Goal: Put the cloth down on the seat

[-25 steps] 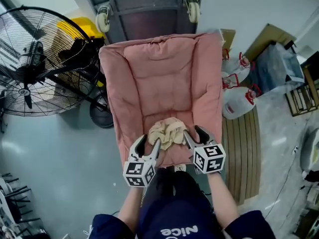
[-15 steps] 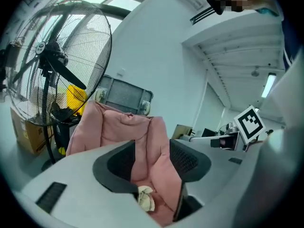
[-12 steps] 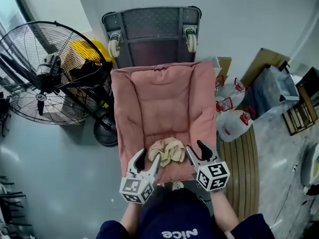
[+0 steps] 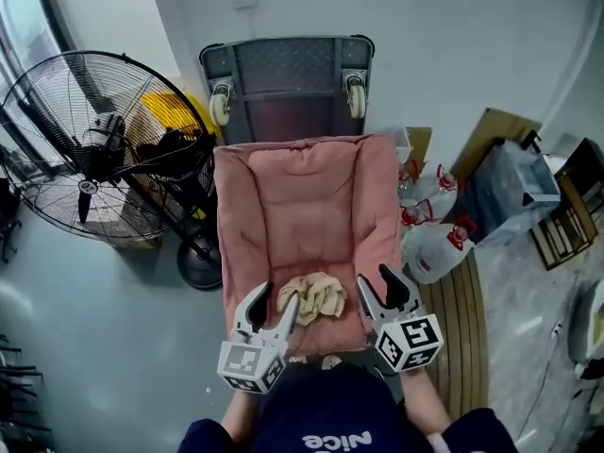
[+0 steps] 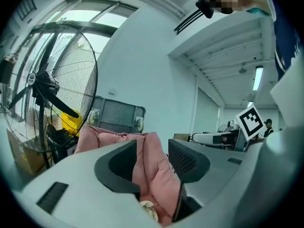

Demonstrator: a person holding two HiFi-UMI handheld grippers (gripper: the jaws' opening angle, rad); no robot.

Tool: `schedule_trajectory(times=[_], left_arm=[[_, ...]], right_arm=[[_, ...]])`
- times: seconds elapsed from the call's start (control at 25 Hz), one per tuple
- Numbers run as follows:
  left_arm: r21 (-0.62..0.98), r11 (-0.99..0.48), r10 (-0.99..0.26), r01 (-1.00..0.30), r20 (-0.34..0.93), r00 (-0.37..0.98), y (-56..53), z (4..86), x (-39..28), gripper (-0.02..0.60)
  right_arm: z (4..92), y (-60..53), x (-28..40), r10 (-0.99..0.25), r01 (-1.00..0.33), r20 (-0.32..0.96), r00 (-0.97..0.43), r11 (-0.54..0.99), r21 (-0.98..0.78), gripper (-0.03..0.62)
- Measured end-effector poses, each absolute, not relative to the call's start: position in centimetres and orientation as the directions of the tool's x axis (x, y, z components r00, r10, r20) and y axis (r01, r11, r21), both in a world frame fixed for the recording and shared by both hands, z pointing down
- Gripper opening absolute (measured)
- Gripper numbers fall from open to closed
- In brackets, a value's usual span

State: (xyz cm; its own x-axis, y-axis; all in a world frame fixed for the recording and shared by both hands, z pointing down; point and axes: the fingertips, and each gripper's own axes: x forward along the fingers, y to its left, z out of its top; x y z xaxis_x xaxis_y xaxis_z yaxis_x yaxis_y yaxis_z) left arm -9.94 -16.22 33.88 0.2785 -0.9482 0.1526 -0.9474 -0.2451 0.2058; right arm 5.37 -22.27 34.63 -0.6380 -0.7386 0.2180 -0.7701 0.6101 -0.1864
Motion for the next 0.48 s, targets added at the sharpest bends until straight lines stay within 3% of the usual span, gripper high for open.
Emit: schedule_trajectory(times=[0.24, 0.4, 0.48], left_arm=[[0.203, -0.254, -0.953, -0.946, 0.117, 0.281, -15.4, 32.2, -9.7, 0.204], [0.204, -0.235, -0.962, -0.95, 0.091, 0.257, -15.0, 31.9, -10.0, 0.102], [0.192, -0.233, -0.964, -0.953, 0.086, 0.252, -14.7, 31.8, -10.1, 0.064]], right_arm=[[33.0, -21.2, 5.7, -0.748, -0.77, 0.185, -0.638, 0.619, -0.151, 0.218], [33.0, -20.8, 5.4, -0.732, -0.756, 0.187, -0.654, 0.639, -0.142, 0.212], [33.1, -20.6, 5.4, -0.737, -0.76, 0.187, -0.65, 0.636, -0.133, 0.118]])
